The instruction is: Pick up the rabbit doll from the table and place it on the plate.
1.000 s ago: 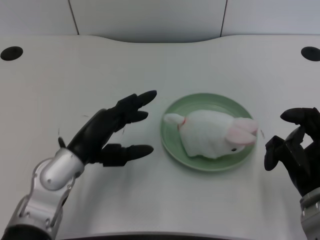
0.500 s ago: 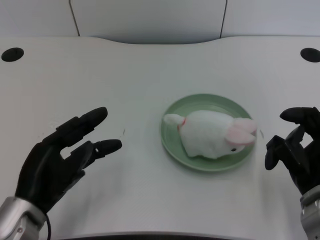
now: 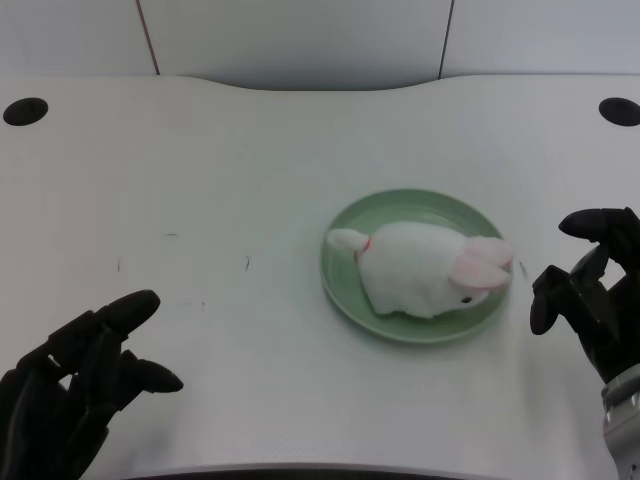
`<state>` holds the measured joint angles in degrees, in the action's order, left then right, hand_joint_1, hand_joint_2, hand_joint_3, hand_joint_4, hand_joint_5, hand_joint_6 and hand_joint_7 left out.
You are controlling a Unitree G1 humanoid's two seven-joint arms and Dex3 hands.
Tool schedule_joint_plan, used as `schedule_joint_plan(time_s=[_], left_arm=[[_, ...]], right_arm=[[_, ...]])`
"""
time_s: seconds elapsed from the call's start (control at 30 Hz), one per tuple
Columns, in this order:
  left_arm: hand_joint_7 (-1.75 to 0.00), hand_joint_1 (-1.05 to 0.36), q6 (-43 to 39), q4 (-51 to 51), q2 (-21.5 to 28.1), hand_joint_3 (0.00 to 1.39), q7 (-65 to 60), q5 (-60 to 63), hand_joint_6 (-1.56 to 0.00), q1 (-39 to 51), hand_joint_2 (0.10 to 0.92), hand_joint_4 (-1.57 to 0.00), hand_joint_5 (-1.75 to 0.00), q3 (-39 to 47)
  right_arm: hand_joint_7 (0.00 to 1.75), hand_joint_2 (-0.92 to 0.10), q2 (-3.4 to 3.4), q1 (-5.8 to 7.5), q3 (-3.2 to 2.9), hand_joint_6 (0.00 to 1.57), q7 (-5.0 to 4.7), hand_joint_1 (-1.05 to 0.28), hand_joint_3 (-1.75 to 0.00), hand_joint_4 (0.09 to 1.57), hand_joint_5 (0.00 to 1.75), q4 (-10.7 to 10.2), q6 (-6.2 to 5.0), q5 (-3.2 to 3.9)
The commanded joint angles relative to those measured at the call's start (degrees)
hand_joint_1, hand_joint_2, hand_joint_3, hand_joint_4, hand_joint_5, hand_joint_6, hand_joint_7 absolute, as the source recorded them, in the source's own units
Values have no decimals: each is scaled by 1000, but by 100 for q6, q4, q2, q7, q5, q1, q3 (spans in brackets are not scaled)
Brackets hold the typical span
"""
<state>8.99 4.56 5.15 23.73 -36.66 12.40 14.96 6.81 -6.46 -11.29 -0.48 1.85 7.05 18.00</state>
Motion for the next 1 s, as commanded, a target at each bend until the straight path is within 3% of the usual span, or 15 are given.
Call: schedule_joint_plan(time_s=[0.03,0.2,0.3,0.37,0.47,0.53,0.63,0.7,0.73,0.77,0.8,0.9,0.97,1.0], left_arm=[[-991,-431,174,-80,-84,567,13,-218,-591,97,921,-512,-1670,122],[-1304,-387,347,9,-147,553,-181,-184,-424,107,921,-488,-1742,146],[-1404,-379,318,-104,-171,551,-140,-187,-364,59,921,-476,-1746,177],[-1408,-379,319,-154,-177,534,-165,-161,-363,39,921,-486,-1746,185],[-1397,-382,345,-193,-205,520,-246,-146,-379,-2,921,-485,-1746,207],[-1386,-383,344,-191,-222,519,-309,-110,-385,-23,921,-484,-1746,203],[-1379,-384,334,-193,-234,518,-385,-40,-392,-49,921,-491,-1746,192],[-1370,-380,361,-175,-253,534,-440,-47,-406,-63,921,-501,-1746,206],[-1342,-382,386,-162,-260,536,-467,-64,-420,-70,921,-510,-1746,214],[-1323,-384,382,-172,-249,537,-459,-70,-430,-87,921,-514,-1746,223],[-1315,-386,361,-195,-242,537,-420,-86,-434,-106,921,-515,-1746,239],[-1315,-389,264,-241,-235,517,-331,-98,-431,-153,921,-494,-1746,286],[-1312,-388,337,-215,-239,502,-366,-175,-430,-164,921,-492,-1746,328],[-1310,-387,356,-191,-230,499,-379,-180,-431,-160,921,-492,-1746,333]], right_arm=[[1746,-921,-166,-26,-45,764,32,-247,-1359,1302,1746,66,-155,-101],[1746,-921,-235,-116,-121,886,235,-279,-1358,1327,1746,322,-313,-34],[1746,-921,-194,-159,-127,908,121,-265,-1353,1331,1746,402,-357,-128],[1746,-921,-181,-183,-125,870,80,-248,-1346,1325,1746,440,-361,-155],[1746,-921,-178,-211,-108,886,152,-239,-1371,1370,1746,666,-704,-229],[1746,-921,-161,-226,-99,920,136,-238,-1374,1407,1746,754,-835,-268],[1746,-921,-163,-201,-42,951,152,-227,-1375,1442,1746,859,-1143,-434],[1746,-921,-177,-150,20,971,109,-232,-1356,1466,1746,877,-1313,-600],[1746,-921,-174,-136,35,981,93,-225,-1365,1488,1746,887,-1371,-648],[1746,-921,-169,-111,65,988,38,-220,-1370,1502,1746,852,-1364,-718],[1746,-921,-155,-94,80,990,8,-217,-1370,1508,1746,822,-1350,-736],[1746,-921,-86,-72,29,990,128,-203,-1383,1515,1746,827,-1388,-514],[1746,-921,-84,-63,24,1001,142,-194,-1397,1520,1746,856,-1448,-505],[1746,-921,-84,-57,24,1007,158,-192,-1401,1522,1746,900,-1544,-514]])
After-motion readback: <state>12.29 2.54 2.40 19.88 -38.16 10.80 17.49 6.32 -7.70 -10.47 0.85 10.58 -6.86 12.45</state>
